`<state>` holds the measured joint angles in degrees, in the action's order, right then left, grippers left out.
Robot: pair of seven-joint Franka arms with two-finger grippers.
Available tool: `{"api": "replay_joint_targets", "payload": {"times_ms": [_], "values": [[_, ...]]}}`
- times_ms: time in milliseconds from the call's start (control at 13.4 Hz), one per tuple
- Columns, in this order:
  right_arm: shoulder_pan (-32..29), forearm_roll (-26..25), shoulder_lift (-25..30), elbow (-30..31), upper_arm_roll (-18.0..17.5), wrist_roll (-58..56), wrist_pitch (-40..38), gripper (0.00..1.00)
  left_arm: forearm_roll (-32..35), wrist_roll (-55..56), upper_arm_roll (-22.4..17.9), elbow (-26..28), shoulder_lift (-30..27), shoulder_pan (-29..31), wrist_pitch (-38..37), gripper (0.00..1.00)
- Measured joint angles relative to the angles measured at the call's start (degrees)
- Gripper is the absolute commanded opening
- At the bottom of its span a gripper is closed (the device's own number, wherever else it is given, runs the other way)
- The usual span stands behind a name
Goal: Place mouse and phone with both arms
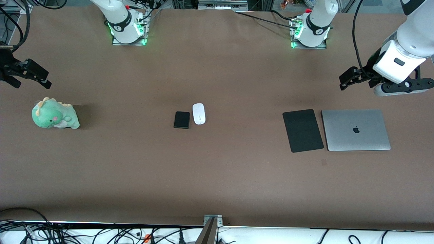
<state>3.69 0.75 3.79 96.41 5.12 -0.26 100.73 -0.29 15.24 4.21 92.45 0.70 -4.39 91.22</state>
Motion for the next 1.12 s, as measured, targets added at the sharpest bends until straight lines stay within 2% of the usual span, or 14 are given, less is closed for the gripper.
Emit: {"api": "replay_joint_targets", "payload": {"times_ms": [1118], "values": [[0.0, 0.0, -0.01, 0.05, -0.12, 0.0, -0.96, 1.0, 0.0, -3.32, -0.37, -1.15, 0.65, 0.04, 0.2, 1.0]]}}
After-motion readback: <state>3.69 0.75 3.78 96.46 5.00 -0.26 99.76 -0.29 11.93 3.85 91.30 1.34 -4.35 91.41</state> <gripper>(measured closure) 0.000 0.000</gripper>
